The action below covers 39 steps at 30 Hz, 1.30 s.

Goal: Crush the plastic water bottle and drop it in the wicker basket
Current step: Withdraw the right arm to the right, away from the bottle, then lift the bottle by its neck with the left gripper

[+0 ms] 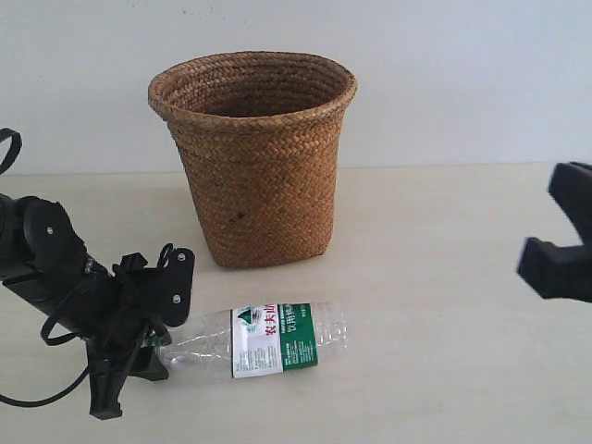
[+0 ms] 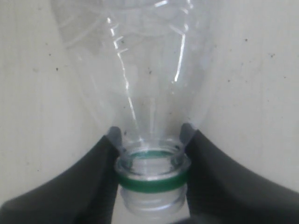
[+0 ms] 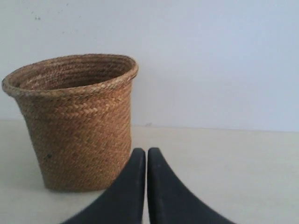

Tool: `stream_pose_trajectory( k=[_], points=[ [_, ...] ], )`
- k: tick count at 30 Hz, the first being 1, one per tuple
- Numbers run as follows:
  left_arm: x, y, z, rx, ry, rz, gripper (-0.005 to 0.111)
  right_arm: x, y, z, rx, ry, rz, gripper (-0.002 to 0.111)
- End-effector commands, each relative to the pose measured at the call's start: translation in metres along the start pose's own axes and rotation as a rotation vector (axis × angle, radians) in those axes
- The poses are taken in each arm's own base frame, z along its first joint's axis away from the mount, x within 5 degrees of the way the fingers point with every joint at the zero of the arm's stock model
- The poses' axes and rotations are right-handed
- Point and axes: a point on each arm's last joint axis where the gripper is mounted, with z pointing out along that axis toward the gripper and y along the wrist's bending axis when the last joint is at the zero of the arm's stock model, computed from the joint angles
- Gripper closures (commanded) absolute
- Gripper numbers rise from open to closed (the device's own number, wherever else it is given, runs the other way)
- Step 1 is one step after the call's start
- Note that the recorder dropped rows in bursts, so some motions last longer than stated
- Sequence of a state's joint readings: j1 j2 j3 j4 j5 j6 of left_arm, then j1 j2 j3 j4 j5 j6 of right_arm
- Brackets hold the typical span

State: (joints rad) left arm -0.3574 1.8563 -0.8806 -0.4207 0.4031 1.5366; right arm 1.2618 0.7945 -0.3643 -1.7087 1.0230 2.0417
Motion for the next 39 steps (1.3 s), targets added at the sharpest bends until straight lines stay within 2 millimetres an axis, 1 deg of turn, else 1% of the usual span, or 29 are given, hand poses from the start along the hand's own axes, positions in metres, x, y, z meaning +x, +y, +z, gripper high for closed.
stream_pose_trajectory(
  k=[1,5,10,17,21,25,28,39],
  points=[
    [-0.003,0.0,-0.003,-0.001,-0.012,-0.012,0.103,0.013,-0.022,-0.016,0.028,-0.086,0.025,0.108],
    [-0.003,0.0,-0.003,-0.001,-0.012,-0.012,0.103,0.027,-0.027,-0.021,-0.022,-0.075,-0.002,0.108],
    [-0.004,-0.001,-0.003,0.009,-0.025,-0.05,0.103,0.036,-0.03,-0.022,-0.02,-0.057,-0.022,0.108],
    [-0.005,-0.001,-0.003,0.005,-0.034,-0.072,0.103,0.061,-0.042,-0.024,-0.01,-0.019,-0.107,0.108],
    [-0.005,0.0,-0.003,-0.001,-0.034,-0.068,0.103,0.063,-0.045,-0.024,0.026,-0.006,-0.101,0.108],
    [-0.005,0.0,-0.003,-0.004,-0.034,-0.068,0.103,0.073,-0.052,-0.025,0.097,0.104,-0.051,0.108],
    [-0.005,0.0,-0.003,-0.004,-0.034,-0.068,0.103,0.076,-0.054,-0.025,0.121,0.141,-0.034,0.108],
    [-0.006,0.0,-0.004,-0.002,-0.041,-0.082,0.103,0.077,-0.055,-0.025,0.124,0.145,-0.032,0.108]
  ],
)
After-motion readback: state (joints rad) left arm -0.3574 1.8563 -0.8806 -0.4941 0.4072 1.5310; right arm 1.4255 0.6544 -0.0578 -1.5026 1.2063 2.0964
